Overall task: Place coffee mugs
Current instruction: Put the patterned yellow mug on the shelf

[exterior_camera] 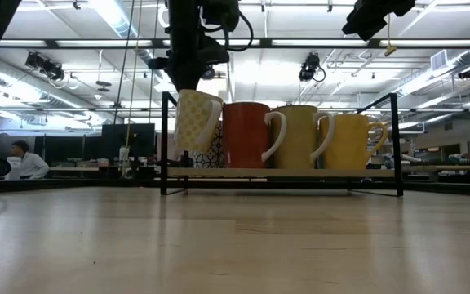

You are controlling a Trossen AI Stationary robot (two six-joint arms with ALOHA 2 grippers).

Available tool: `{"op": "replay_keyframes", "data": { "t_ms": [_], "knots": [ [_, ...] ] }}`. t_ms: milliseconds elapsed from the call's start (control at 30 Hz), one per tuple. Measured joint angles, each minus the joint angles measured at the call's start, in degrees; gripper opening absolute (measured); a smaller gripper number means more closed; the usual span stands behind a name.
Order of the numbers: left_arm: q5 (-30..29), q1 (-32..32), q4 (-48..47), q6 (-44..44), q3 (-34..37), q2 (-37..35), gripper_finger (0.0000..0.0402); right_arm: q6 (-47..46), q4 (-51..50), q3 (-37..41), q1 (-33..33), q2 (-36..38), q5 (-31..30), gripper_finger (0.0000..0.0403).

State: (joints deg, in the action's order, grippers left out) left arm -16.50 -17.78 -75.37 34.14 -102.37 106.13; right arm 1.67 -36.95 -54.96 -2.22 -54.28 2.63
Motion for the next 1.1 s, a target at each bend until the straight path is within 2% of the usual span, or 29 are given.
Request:
{"op": "replay_keyframes", "data": {
  "t_ms": [267,900,1100],
  "knots": [
    [-1.7,0.9,-0.7,4.3,0.0,1.7,0.0027,0.0,0.2,0.0,0.0,0.0,0.0,0.0135],
    [-1.7,1.0,-0.1,5.7,0.0,4.0,0.0028,1.9,1.3,0.0,0.0,0.0,0.0,0.0135],
    [-1.7,1.0,0.2,7.1,0.0,4.0,0.0055,1.9,1.3,0.0,0.0,0.0,0.0,0.0135]
  ]
}}
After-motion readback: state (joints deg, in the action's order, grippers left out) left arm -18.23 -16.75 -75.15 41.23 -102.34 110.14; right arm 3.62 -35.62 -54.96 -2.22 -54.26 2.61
